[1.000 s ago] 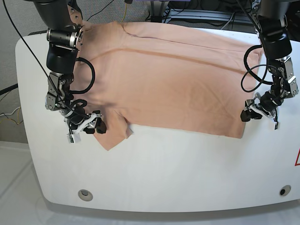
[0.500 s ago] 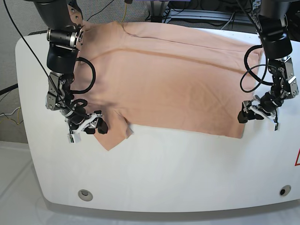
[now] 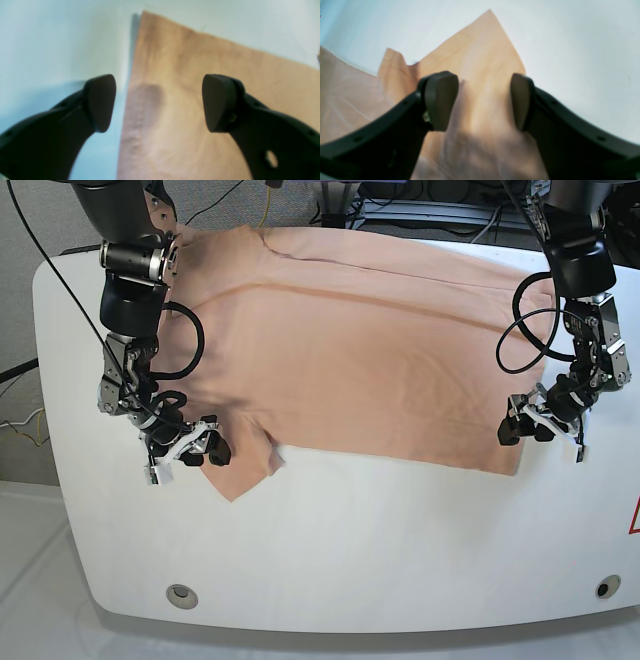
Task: Fold the T-shirt properly
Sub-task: 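Adjust both grippers around the hem edge, fingers straddling the fabric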
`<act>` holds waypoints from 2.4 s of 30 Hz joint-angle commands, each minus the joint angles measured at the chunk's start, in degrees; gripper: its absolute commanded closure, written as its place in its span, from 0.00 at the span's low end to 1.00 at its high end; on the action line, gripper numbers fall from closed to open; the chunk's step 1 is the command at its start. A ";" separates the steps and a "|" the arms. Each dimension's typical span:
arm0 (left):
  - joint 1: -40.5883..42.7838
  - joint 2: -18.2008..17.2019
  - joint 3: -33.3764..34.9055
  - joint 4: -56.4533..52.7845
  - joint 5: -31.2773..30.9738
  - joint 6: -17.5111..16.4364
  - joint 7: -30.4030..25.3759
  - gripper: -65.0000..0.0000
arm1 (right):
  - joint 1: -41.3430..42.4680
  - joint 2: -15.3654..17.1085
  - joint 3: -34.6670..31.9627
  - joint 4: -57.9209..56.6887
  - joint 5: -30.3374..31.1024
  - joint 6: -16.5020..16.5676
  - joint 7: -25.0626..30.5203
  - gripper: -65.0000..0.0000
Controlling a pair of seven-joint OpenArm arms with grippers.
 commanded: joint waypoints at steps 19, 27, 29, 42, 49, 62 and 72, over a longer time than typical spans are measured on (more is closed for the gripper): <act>-2.21 0.78 0.70 -1.93 -0.36 0.05 -0.84 0.42 | 0.71 0.37 -0.13 0.24 -0.48 0.03 -1.53 0.58; -2.19 0.66 1.19 -1.45 1.29 1.16 0.70 0.18 | 0.78 0.39 -0.03 -0.18 -0.52 0.03 -1.21 0.51; -1.99 0.10 0.80 -1.20 0.52 1.31 -0.14 0.15 | 0.90 0.30 0.02 0.58 -0.28 0.03 -0.59 0.48; -2.34 -0.36 1.44 -1.90 0.48 3.24 -0.42 0.16 | 1.70 0.50 0.06 1.28 -0.07 0.03 -0.63 0.43; -2.34 -0.32 1.16 -2.29 0.67 2.83 -0.66 0.21 | 2.30 0.49 0.07 1.90 -2.09 0.03 -0.01 0.39; -1.77 -0.33 1.36 -1.64 0.60 1.99 0.15 0.45 | 2.04 0.60 0.22 -0.44 -1.82 0.03 0.03 0.30; -2.09 -0.44 1.48 -0.68 0.86 2.35 0.94 0.13 | 2.50 0.52 0.33 -4.92 -1.49 0.03 0.06 0.36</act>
